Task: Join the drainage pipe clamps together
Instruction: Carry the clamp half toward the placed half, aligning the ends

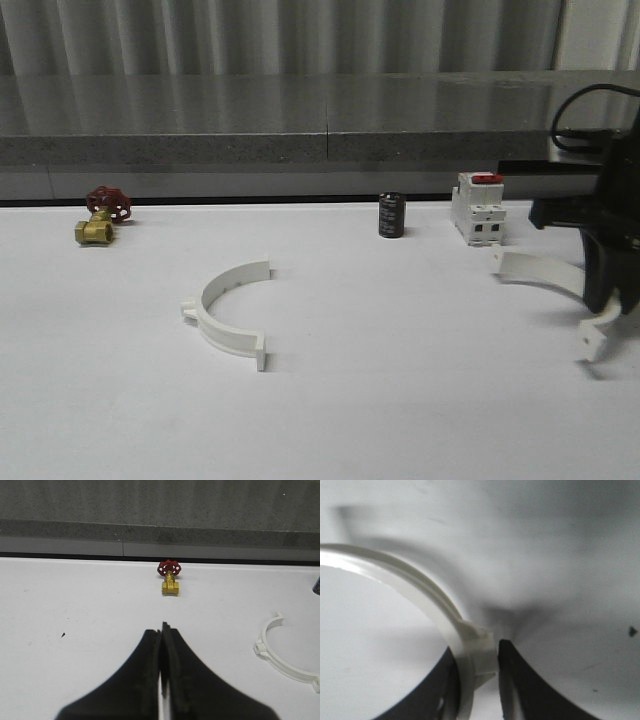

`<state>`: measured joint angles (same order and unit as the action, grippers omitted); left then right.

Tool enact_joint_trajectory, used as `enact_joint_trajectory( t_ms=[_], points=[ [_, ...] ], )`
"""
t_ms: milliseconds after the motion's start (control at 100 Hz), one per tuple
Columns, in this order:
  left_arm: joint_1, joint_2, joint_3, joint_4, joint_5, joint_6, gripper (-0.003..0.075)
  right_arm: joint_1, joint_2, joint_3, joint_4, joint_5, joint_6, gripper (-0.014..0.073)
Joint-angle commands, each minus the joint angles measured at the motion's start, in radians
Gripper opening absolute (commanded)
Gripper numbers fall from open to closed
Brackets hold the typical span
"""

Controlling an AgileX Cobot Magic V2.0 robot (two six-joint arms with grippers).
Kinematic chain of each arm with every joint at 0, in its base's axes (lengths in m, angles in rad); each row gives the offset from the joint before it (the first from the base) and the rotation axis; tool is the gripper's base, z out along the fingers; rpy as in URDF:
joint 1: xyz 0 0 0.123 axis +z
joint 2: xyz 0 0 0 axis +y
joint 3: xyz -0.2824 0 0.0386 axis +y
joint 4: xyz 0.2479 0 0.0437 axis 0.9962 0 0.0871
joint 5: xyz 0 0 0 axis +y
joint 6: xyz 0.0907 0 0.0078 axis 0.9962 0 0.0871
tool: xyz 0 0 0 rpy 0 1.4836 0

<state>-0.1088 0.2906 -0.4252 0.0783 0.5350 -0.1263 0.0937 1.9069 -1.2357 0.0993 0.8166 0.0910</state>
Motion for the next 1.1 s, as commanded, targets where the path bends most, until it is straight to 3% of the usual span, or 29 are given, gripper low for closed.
enact_joint_trajectory(
  t_ms=[0,160,460,790,1090],
  points=[
    [-0.007,0.005,-0.025,-0.007,-0.075,0.002,-0.0021,0.050,-0.046,-0.063,0.025,0.013,0.058,0.0049],
    [-0.007,0.005,-0.025,-0.007,-0.075,0.002,-0.0021,0.188,-0.046,-0.123,0.011,0.010,0.194,0.0049],
    [-0.007,0.005,-0.025,-0.007,-0.075,0.002,-0.0021,0.393,-0.002,-0.211,-0.187,-0.023,0.546,0.0049],
    [-0.007,0.007,-0.025,-0.007,-0.077,0.002,-0.0021,0.473,0.098,-0.367,-0.207,0.052,0.623,0.0049],
    [-0.007,0.007,-0.025,-0.007,-0.077,0.002,-0.0021,0.517,0.132,-0.380,-0.239,0.069,0.683,0.0049]
  ],
)
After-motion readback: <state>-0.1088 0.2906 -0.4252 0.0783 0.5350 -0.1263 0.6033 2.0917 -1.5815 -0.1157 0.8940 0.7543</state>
